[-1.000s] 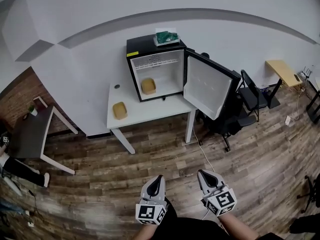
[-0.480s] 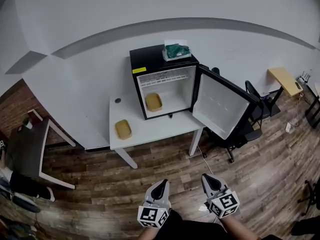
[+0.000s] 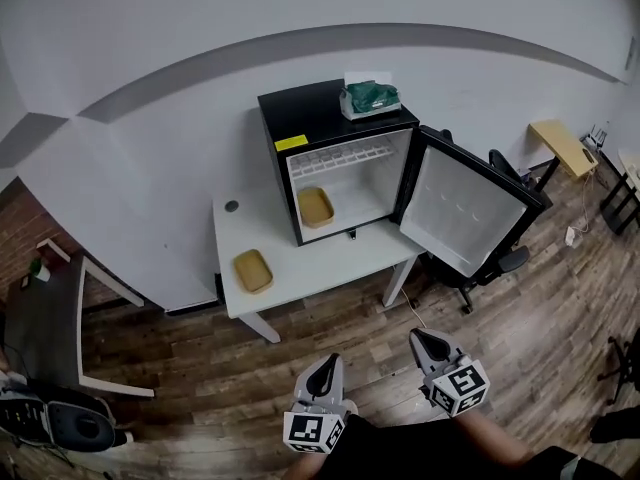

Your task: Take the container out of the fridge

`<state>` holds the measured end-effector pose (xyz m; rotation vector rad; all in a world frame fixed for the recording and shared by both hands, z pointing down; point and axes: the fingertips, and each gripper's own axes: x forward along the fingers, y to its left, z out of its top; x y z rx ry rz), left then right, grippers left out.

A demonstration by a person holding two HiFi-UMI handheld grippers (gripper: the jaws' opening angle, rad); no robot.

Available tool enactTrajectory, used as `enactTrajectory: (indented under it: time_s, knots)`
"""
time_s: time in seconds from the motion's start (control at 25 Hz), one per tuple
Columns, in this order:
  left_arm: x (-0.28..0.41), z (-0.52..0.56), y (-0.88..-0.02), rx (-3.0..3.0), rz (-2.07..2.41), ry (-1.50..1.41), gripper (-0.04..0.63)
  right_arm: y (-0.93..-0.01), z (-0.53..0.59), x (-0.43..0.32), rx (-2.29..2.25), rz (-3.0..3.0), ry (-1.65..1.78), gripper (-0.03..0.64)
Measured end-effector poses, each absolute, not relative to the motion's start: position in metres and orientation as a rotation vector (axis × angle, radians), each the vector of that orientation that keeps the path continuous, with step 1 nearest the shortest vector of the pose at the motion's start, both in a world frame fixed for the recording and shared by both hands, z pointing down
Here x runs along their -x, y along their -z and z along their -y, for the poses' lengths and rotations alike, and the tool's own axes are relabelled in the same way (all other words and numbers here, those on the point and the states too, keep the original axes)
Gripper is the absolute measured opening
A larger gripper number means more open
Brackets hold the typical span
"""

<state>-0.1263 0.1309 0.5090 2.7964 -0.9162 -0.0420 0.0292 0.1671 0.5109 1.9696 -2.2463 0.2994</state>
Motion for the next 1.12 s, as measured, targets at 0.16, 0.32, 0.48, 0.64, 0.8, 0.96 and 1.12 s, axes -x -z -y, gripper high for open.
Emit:
enactTrajectory:
  time_s: [0.16, 0.32, 0.48, 0.64, 0.8, 0.96, 1.12]
  knots:
    - [0.142, -0.106, -0.515, -2.779, 0.886, 0.058, 0.015, -0.509, -0.139, -0.025, -1.988, 2.213, -0.29, 0.0]
    - [0.154, -0.086, -0.516, -2.769, 0.922, 0.063, 0.015, -0.519, -0.123, -0.017, -1.969, 2.208, -0.317, 0.0]
    - [0.159, -0.069, -0.517, -2.763, 0.955, 0.062, 0.015, -0.529, -0.105, -0.012, -1.944, 2.213, -0.339, 0.0]
    - [0.162, -0.057, -0.517, -2.744, 1.002, 0.05, 0.015, -0.531, -0.083, -0.007, -1.913, 2.252, -0.346, 0.0]
    - [0.154, -0.042, -0.521, -2.725, 1.051, 0.046, 0.015, -0.532, -0.057, -0.017, -1.88, 2.293, -0.353, 0.0]
    - [0.144, -0.011, -0.526, -2.681, 1.149, 0.051, 0.015, -0.53, -0.017, -0.034, -1.826, 2.344, -0.324, 0.0]
    - [0.12, 0.017, -0.527, -2.646, 1.192, 0.041, 0.015, -0.517, 0.016, -0.058, -1.797, 2.385, -0.303, 0.0]
